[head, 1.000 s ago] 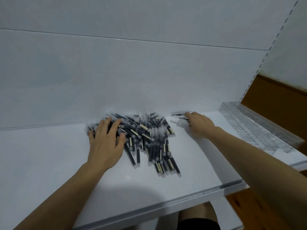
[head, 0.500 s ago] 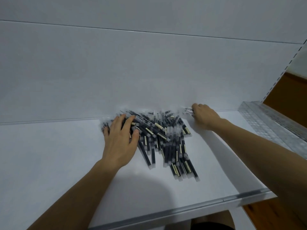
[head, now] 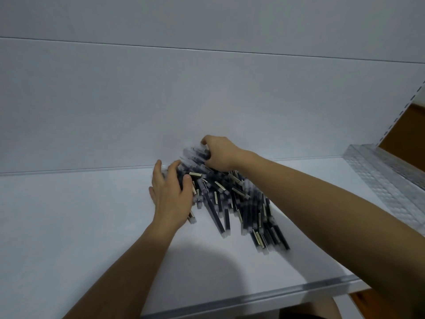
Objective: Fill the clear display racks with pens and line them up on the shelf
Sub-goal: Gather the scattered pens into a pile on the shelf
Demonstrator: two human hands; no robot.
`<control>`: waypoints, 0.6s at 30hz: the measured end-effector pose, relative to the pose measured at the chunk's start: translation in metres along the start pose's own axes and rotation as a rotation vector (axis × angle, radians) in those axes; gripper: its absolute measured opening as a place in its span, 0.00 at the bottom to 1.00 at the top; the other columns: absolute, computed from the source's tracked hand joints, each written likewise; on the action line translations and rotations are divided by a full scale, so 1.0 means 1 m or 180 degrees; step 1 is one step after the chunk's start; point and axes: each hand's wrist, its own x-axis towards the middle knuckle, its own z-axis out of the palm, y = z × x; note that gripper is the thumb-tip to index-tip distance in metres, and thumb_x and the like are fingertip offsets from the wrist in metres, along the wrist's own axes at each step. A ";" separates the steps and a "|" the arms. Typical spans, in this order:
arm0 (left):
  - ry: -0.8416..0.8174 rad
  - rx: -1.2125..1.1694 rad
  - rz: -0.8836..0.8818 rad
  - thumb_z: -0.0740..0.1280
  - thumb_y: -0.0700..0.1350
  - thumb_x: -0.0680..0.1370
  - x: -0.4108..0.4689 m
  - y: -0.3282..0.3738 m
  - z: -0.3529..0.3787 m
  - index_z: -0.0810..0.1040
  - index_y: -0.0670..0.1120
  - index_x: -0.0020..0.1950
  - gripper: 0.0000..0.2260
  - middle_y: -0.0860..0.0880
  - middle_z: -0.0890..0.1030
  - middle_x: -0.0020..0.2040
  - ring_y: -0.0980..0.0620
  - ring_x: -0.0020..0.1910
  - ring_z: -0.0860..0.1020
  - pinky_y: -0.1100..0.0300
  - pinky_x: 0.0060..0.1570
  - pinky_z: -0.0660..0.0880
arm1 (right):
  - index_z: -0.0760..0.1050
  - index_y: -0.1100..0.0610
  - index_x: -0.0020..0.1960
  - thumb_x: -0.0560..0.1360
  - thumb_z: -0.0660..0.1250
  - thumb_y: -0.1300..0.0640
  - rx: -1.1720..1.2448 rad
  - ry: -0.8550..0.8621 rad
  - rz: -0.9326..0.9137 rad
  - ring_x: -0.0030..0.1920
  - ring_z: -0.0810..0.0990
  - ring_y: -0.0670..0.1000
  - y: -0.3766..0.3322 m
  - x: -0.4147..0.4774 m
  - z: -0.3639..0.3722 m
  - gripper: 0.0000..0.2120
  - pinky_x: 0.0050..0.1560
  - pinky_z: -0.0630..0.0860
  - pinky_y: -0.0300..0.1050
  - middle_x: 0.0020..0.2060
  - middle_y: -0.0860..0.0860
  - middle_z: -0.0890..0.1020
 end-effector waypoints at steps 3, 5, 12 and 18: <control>-0.0008 -0.0044 -0.0018 0.57 0.52 0.83 0.001 -0.001 0.000 0.66 0.54 0.75 0.19 0.48 0.53 0.81 0.44 0.79 0.54 0.41 0.76 0.52 | 0.67 0.61 0.75 0.77 0.72 0.59 0.0069 0.0124 -0.0204 0.64 0.76 0.58 -0.007 0.000 0.004 0.29 0.61 0.73 0.46 0.66 0.58 0.77; -0.0044 -0.0031 0.0003 0.56 0.52 0.83 0.002 -0.003 0.000 0.66 0.54 0.75 0.19 0.48 0.54 0.80 0.46 0.79 0.53 0.41 0.77 0.51 | 0.69 0.59 0.74 0.78 0.72 0.57 0.0276 0.0297 -0.0311 0.63 0.77 0.56 -0.005 -0.006 0.004 0.27 0.60 0.72 0.44 0.65 0.57 0.78; -0.0140 0.0199 0.0029 0.56 0.54 0.83 0.002 -0.002 0.003 0.64 0.54 0.76 0.20 0.47 0.56 0.80 0.48 0.79 0.52 0.37 0.76 0.48 | 0.76 0.53 0.65 0.78 0.71 0.55 0.0761 0.0999 -0.0223 0.56 0.76 0.46 0.025 -0.053 0.005 0.16 0.58 0.74 0.42 0.58 0.51 0.79; -0.0146 0.0355 0.0090 0.56 0.55 0.82 0.002 -0.002 0.005 0.63 0.55 0.76 0.21 0.48 0.56 0.80 0.47 0.80 0.51 0.36 0.76 0.44 | 0.70 0.52 0.65 0.77 0.70 0.41 0.0442 0.0800 0.0526 0.55 0.77 0.53 0.037 -0.107 0.010 0.24 0.55 0.76 0.48 0.57 0.52 0.74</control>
